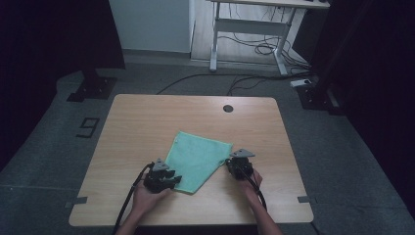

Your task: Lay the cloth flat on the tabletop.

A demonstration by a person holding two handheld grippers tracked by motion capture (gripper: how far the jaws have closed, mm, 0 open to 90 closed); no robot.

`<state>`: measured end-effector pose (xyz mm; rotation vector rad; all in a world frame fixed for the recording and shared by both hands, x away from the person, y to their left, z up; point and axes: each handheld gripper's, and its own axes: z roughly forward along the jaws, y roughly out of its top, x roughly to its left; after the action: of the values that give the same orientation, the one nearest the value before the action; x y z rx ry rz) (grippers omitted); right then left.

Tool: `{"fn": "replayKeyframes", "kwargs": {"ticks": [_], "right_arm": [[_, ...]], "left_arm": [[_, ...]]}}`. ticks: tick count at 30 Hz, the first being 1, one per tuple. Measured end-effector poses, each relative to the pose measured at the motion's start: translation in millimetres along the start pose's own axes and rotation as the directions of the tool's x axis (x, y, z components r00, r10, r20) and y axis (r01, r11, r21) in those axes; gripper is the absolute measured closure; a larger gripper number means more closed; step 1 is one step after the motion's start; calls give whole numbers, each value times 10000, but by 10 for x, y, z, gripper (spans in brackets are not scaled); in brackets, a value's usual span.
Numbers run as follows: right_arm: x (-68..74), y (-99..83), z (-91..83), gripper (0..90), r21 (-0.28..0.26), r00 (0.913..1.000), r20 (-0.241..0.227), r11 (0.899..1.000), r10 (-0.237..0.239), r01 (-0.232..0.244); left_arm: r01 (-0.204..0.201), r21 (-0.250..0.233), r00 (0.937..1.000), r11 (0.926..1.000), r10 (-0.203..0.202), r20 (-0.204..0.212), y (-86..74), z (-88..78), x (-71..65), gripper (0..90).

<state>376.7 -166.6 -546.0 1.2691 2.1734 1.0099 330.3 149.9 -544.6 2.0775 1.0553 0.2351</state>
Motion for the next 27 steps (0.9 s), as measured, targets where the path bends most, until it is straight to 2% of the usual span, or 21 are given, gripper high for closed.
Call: {"fn": "replayKeyframes", "kwargs": {"ticks": [8,11,15,19,23,26,27], "right_arm": [[-114,30,-112,895,-307,9991,-306,9990,305,-314],[-123,39,-123,895,-364,9985,-434,9987,335,-351],[-109,39,-111,892,-469,9979,-502,9980,399,-423],[-103,42,-118,863,-602,9969,-568,9965,546,-580],[-91,39,-160,840,-705,9953,-740,9952,620,-673],[-85,29,-220,821,-843,9942,-875,9940,627,-701],[-89,21,-246,818,-920,9922,-1004,9923,735,-828]], "left_arm": [[86,20,10000,10000,-86,-46,7,1,-13,585],[51,143,9999,9999,-50,-92,52,-19,-48,548],[-388,-169,9991,9991,391,134,144,-68,-220,521],[-812,-197,9951,9965,822,543,221,-11,-428,451],[-1123,149,9918,9936,1112,636,258,148,-574,387],[-1237,577,9906,9906,1199,652,259,270,-629,354],[-1237,577,9906,9906,1199,652,259,270,-629,354]]}}
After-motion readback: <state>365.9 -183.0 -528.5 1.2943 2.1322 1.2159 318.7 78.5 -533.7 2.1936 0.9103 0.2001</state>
